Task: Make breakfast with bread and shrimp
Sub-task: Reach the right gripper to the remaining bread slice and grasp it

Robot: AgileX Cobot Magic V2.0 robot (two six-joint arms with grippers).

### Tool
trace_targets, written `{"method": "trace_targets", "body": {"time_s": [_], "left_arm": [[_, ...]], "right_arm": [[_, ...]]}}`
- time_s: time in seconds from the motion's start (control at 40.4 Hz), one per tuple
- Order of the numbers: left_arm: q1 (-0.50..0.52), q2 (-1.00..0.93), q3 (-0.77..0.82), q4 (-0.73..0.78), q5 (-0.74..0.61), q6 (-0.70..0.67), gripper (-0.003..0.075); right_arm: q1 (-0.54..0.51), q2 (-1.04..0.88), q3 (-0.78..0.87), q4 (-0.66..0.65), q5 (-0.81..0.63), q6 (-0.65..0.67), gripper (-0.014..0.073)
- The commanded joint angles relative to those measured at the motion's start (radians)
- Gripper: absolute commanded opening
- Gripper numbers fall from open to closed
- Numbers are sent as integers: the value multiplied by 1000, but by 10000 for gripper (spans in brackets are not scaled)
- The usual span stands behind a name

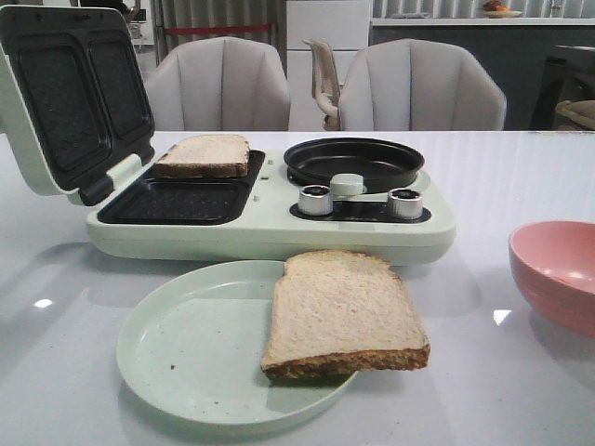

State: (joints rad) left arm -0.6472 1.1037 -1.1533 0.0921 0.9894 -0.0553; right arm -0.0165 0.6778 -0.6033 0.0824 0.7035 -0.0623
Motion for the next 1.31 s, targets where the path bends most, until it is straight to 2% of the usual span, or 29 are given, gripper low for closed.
{"method": "trace_targets", "body": {"time_s": [0.0, 0.346, 0.445, 0.544, 0.668, 0.891, 0.99, 1.138, 1.287], "left_arm": [[-7, -103, 40, -19, -102, 4, 456], [-7, -420, 296, -32, -190, 4, 456], [-7, -481, 339, -32, -210, 4, 456], [-7, -517, 360, -32, -233, 4, 456], [-7, -520, 364, -32, -255, 4, 456], [-7, -520, 364, -32, -298, 4, 456], [-7, -520, 364, -32, -300, 4, 456], [-7, -520, 364, -32, -300, 4, 456], [-7, -520, 364, -32, -300, 4, 456]], "right_arm": [[-4, 6, -29, 2, -67, -1, 484], [-4, 6, -29, 52, -63, -1, 484], [-4, 6, -29, 115, -68, -1, 484], [-2, 35, -29, 250, -46, -9, 484], [1, 106, -29, 424, 14, -120, 484], [1, 315, -29, 801, 104, -430, 484], [2, 403, -29, 929, 121, -545, 484], [65, 539, -32, 1044, 94, -657, 484], [165, 668, -35, 1074, -9, -673, 484]]}}
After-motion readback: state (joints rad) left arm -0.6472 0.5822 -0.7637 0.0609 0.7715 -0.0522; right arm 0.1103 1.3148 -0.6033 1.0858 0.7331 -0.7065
